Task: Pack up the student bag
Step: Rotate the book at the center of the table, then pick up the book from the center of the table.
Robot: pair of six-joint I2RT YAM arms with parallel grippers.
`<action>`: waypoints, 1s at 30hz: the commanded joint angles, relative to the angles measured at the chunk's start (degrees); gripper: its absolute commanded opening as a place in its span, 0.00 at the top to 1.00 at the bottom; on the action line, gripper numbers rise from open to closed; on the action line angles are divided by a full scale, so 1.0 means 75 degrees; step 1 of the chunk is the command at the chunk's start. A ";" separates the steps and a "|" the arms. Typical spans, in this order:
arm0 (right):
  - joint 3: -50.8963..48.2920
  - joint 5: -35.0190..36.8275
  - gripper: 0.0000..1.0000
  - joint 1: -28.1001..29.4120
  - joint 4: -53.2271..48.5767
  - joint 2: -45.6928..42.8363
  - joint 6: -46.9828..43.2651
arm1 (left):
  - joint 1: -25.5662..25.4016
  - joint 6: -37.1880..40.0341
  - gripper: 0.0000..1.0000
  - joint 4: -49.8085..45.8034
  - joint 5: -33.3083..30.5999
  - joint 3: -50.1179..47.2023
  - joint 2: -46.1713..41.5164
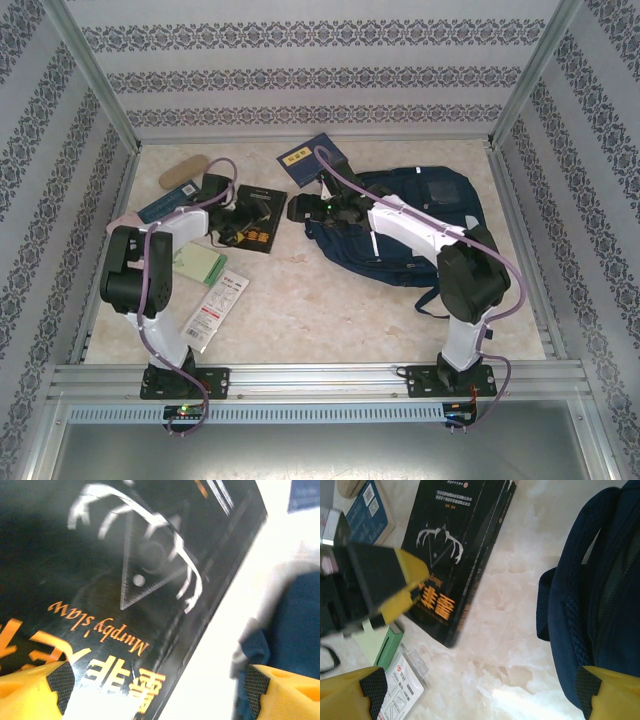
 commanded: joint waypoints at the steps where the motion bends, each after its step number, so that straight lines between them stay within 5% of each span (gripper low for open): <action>1: -0.0030 -0.0186 0.07 0.0134 0.0374 0.0252 0.0469 | -0.0767 -0.1437 0.09 0.0067 0.0296 -0.0504 -0.0220; 5: -0.0147 -0.0252 0.24 0.0192 0.0687 0.0461 0.0746 | -0.1029 -0.1656 0.08 -0.0237 -0.0239 -0.0555 -0.0854; 7: -0.0173 -0.0232 0.39 0.0265 0.0823 0.0595 0.0791 | -0.0893 -0.1361 0.08 -0.0604 -0.0470 -0.0472 -0.1113; 10: 0.0055 -0.0139 0.47 0.0401 0.0693 0.0913 0.0564 | -0.0610 -0.0661 0.10 -0.1269 -0.0604 -0.0120 -0.1123; 17: 0.0759 -0.0037 0.48 0.0552 0.0270 0.1742 -0.0099 | -0.0220 0.0604 0.29 -0.1941 -0.1188 0.0094 -0.0853; 21: 0.1153 0.0021 0.45 0.0562 0.0095 0.2156 -0.0439 | -0.0023 0.1171 0.49 -0.2245 -0.1681 0.0176 -0.0519; 30: 0.1841 0.0221 0.43 0.0572 -0.0264 0.2880 -0.0918 | 0.0205 0.1396 0.59 -0.1940 -0.1261 -0.0027 0.0088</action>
